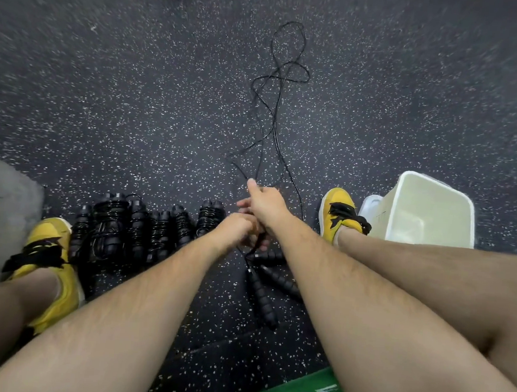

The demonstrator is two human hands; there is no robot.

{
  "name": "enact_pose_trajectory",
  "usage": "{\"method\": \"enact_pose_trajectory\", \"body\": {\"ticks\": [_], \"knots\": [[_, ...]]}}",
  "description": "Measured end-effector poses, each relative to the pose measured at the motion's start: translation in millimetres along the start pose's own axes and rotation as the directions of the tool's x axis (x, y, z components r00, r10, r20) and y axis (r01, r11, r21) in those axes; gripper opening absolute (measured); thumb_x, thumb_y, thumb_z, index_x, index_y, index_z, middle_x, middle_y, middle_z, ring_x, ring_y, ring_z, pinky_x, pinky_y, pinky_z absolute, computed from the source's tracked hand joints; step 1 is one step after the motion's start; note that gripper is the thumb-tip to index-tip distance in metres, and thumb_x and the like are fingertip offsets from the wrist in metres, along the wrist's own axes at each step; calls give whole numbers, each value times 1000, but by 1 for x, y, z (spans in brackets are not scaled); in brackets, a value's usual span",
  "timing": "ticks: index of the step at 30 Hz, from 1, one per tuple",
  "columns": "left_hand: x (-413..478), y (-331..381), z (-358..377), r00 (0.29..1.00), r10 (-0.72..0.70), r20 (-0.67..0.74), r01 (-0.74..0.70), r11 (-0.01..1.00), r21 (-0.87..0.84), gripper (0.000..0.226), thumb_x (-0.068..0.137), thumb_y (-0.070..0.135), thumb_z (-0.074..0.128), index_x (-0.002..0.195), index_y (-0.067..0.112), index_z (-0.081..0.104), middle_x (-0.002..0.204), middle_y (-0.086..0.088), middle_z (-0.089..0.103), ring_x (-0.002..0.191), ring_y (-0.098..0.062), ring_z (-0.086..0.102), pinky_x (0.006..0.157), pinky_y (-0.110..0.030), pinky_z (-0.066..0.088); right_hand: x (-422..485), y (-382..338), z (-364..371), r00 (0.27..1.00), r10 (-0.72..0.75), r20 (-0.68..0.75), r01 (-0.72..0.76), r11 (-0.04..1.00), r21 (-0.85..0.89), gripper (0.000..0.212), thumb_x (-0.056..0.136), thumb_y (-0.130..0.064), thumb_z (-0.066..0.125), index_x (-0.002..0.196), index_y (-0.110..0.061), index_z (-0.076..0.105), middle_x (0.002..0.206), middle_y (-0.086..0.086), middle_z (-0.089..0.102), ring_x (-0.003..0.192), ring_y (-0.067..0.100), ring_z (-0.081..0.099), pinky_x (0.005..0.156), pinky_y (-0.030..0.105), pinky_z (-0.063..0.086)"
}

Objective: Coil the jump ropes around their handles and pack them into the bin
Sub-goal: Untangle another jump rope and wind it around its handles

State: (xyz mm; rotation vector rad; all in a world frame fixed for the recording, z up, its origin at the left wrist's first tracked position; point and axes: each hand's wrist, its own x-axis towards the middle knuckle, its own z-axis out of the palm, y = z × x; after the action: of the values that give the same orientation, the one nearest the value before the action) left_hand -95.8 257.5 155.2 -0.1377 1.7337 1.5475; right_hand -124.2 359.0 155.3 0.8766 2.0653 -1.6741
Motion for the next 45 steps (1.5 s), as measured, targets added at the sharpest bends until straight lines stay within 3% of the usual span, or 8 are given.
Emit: {"method": "enact_pose_trajectory", "body": {"ticks": [4,9,14,20,24,28,33,45], "knots": [[0,12,-17,985,-60,-164,41,992,-120,30,86,8,47,99,-12,67,84,-20,74,75,-31,73,85,-41,58,-15,-5,-6,990,-123,-72,117,990,-80,38,105,-30,38,91,-13,69,70,1,62,60,18,56,68,32,49],[10,55,-27,954,-60,-294,-107,848,-519,37,108,41,34,102,9,51,81,-9,72,56,-17,66,52,-28,53,-63,-10,-12,955,-136,262,167,981,-98,28,102,-16,42,81,-13,60,63,2,54,53,18,47,59,34,47],[-26,78,-16,966,73,-246,-144,948,-283,30,104,10,38,92,10,65,63,3,45,44,-10,35,46,-22,37,-91,-27,-22,983,-35,181,11,991,131,24,96,-12,43,79,-10,59,66,7,64,58,23,61,64,34,48],[-105,70,-18,986,32,162,-29,999,-18,27,93,6,38,86,5,64,70,-9,62,63,-22,58,63,-31,51,-109,-63,-28,986,-124,-114,157,920,358,23,101,-23,50,96,-4,62,68,2,66,51,14,58,53,28,49],[-114,74,-27,995,31,-97,-40,995,-87,35,89,11,34,100,0,65,77,-15,68,66,-30,68,89,-48,57,-131,-65,-24,975,-199,102,188,976,106,12,97,-13,55,90,-11,65,70,3,58,56,16,52,56,27,46],[-111,87,-29,984,20,-177,-77,944,-322,39,106,36,37,99,4,60,74,-7,67,54,-22,60,52,-29,45,-167,-55,-17,882,-108,458,186,974,-128,12,99,-9,46,105,-19,45,68,3,54,53,15,51,53,26,46],[-126,100,-23,947,101,-304,-173,960,-222,17,101,10,53,90,7,65,60,1,62,60,-18,56,60,-27,46,-183,-61,-18,869,-112,482,220,960,-174,17,93,-8,51,103,-2,64,84,14,71,51,14,61,62,30,52],[-200,197,-87,703,544,-458,-580,811,73,17,104,16,52,90,13,61,81,-2,67,68,-14,60,53,-19,49,-212,-148,5,754,-536,380,615,779,-121,15,96,-14,64,105,-4,68,93,8,73,63,6,58,56,20,47]]}}
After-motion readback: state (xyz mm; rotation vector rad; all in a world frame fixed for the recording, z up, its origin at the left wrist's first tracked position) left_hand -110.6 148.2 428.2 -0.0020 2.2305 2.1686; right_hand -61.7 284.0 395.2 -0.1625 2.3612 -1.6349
